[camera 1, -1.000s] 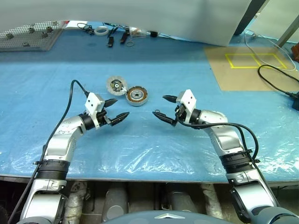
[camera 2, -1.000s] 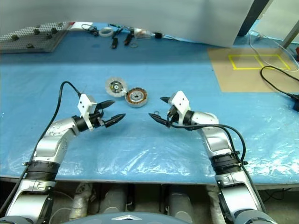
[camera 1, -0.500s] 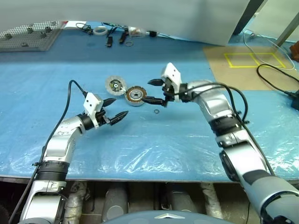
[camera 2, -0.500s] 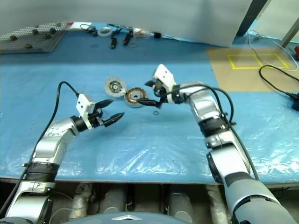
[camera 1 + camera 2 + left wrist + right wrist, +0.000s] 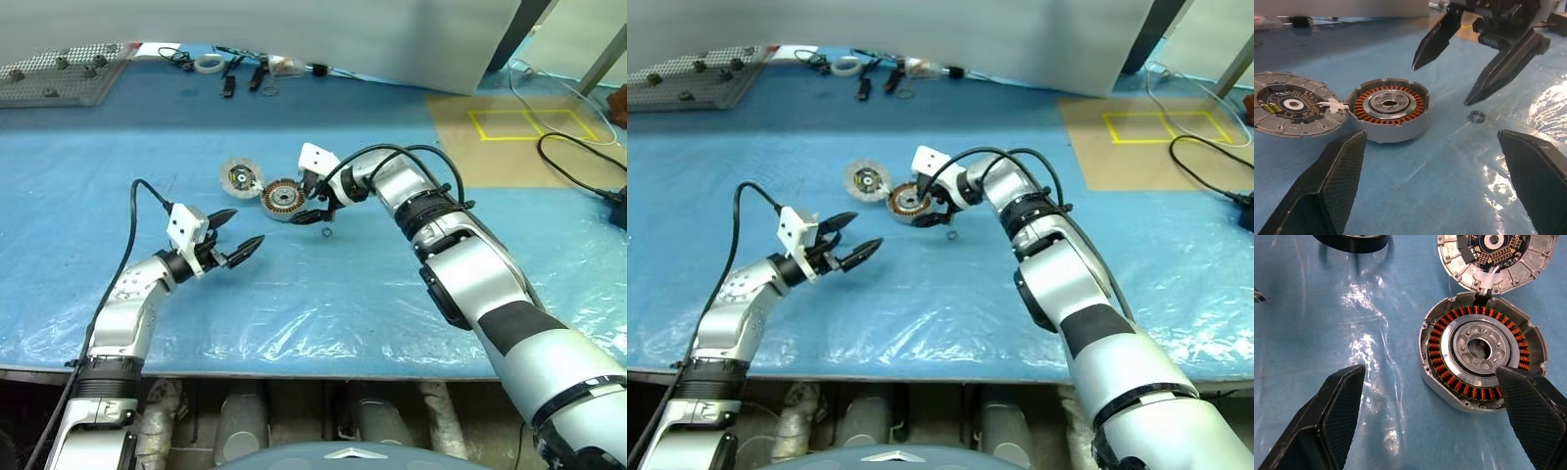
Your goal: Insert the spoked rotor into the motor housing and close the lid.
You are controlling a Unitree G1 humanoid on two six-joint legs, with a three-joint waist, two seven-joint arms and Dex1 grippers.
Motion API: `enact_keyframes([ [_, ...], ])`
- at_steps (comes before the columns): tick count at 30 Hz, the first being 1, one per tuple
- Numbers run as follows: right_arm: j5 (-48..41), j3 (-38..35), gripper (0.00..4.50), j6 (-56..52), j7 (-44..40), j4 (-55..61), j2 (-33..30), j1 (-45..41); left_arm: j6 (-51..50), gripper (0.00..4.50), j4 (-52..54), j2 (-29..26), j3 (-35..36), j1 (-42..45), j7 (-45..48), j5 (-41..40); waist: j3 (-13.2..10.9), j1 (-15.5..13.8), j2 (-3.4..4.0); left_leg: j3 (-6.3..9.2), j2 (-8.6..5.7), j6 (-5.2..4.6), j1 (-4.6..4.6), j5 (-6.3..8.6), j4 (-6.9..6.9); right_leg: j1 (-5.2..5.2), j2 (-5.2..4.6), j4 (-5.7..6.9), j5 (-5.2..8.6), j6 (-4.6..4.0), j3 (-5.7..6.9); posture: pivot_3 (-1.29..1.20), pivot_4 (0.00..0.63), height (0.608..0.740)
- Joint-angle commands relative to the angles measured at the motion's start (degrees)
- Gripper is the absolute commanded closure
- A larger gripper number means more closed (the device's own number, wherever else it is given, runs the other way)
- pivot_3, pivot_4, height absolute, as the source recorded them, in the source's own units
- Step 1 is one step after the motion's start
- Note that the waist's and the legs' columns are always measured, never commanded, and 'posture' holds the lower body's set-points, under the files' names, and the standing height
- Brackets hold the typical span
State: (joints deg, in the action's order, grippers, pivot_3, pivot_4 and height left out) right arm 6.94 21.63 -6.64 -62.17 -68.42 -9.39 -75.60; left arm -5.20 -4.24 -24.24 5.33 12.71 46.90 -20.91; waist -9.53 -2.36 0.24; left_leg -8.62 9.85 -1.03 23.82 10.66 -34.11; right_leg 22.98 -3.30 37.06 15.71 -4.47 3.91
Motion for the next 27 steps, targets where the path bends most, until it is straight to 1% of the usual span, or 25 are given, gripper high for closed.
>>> enact_keyframes([
  [1,1.5,-1.2,0.02,3.3,1.1,-1.8,1.0,-3.5,3.3,0.0,2.4,0.9,1.4,-2.3,-2.0,0.6,0.0,-0.1,0.0,0.0,0.0,0.0,0.01,0.0,-0.01,0.01,0.0,0.04,0.0,-0.01,0.0,0.0,0.15,0.74],
  [7,4.9,-0.7,0.02,5.9,1.8,-4.4,2.6,-4.3,4.3,0.0,5.0,2.8,1.3,-6.6,-5.0,0.7,0.0,-0.1,0.0,0.0,0.02,-0.01,0.01,0.0,-0.1,0.04,0.0,0.17,0.01,-0.02,-0.01,0.0,0.15,0.74],
  [17,11.2,-0.1,0.02,7.1,10.2,-8.3,5.1,-3.8,2.3,0.0,8.5,2.7,0.5,-6.7,-5.4,-0.2,0.0,-0.1,0.02,-0.01,0.04,0.0,0.01,0.0,-0.14,0.08,0.0,0.24,0.02,-0.03,-0.02,0.0,0.15,0.74],
  [22,12.7,-0.4,0.02,8.2,9.7,-8.7,6.4,-4.1,1.0,0.0,9.6,2.6,0.6,-7.2,-5.5,-0.8,0.0,-0.1,0.04,-0.03,0.04,0.0,0.02,0.0,-0.13,0.1,0.0,0.25,0.02,-0.03,-0.03,0.0,0.15,0.74],
  [27,13.8,-0.7,0.02,8.6,11.0,-8.9,8.2,-4.8,0.7,0.0,10.4,3.0,0.4,-7.7,-6.1,-0.8,0.0,-0.1,0.06,-0.03,0.04,0.0,0.02,0.0,-0.13,0.11,0.0,0.28,0.02,-0.04,-0.04,0.0,0.15,0.74],
])
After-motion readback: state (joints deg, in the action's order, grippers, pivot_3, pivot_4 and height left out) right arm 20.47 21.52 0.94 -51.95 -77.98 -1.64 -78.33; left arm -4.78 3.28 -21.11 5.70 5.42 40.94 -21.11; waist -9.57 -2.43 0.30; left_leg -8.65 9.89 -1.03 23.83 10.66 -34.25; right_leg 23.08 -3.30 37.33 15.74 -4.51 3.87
